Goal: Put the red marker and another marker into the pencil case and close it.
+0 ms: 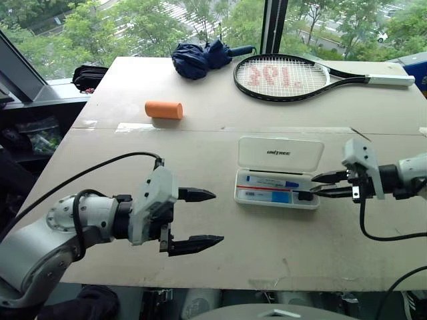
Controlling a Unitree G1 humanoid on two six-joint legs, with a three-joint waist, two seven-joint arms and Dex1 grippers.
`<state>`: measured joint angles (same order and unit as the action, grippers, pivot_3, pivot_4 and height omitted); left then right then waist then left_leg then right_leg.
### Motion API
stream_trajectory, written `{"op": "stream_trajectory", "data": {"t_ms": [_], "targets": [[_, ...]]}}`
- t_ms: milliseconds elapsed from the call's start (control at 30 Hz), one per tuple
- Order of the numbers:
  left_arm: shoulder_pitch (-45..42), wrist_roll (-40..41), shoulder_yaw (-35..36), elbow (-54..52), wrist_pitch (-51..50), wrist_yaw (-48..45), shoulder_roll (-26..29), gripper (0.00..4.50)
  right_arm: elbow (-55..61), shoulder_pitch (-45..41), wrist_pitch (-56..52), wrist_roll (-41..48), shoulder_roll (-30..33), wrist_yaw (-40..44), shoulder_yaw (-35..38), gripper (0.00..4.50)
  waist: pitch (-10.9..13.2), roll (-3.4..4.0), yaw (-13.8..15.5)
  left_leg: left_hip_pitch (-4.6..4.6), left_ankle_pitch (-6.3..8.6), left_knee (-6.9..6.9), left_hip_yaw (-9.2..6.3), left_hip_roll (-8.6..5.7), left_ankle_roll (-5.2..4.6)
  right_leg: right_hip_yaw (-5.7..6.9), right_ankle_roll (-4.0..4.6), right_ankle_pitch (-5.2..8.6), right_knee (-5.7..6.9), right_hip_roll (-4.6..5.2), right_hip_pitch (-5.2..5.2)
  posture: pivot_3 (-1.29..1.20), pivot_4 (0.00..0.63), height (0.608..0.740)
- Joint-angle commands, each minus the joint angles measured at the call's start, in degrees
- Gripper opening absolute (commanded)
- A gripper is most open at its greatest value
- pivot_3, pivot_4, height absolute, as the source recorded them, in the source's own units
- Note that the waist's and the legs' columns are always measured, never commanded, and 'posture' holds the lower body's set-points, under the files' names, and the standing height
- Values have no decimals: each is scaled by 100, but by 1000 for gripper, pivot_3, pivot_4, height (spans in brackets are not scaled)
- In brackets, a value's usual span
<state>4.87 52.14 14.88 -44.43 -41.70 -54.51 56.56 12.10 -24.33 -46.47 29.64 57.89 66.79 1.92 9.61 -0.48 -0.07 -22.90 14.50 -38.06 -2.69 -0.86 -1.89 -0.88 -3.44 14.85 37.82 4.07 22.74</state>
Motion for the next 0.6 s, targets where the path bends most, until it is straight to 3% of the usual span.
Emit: {"op": "stream_trajectory", "data": {"t_ms": [33,200,367,500,600], "targets": [[186,-58,308,-147,240,-48,-47,4500,-868,-891,-373,-248,-166,-578,8,13,1,1,-15,1,0,0,0,0,0,0,2,1,0,0,0,0,150,730],[391,-74,444,-204,341,-26,-82,4500,-3030,-2560,-217,-1338,-865,-1215,-912,13,3,4,-72,1,0,6,11,0,1,-5,13,7,-1,-1,6,0,150,730],[468,-97,472,-255,368,54,-96,4500,-4140,-3330,310,-1795,-1365,-496,-1583,13,6,6,-55,-19,-3,36,26,-7,4,-10,-10,-6,-2,-8,43,0,150,730],[772,-175,645,-304,448,46,-155,4500,-3380,-3222,177,-1452,-1185,951,-1922,13,8,8,-67,-73,-16,40,33,-9,26,-16,-13,-8,-4,-7,99,0,150,730],[1064,-250,784,-329,542,7,-226,4500,-2569,-2969,-170,-1162,-922,1424,-1891,13,10,11,-62,-93,-16,41,31,-9,27,-15,-14,-8,-3,-3,121,0,150,730]]}}
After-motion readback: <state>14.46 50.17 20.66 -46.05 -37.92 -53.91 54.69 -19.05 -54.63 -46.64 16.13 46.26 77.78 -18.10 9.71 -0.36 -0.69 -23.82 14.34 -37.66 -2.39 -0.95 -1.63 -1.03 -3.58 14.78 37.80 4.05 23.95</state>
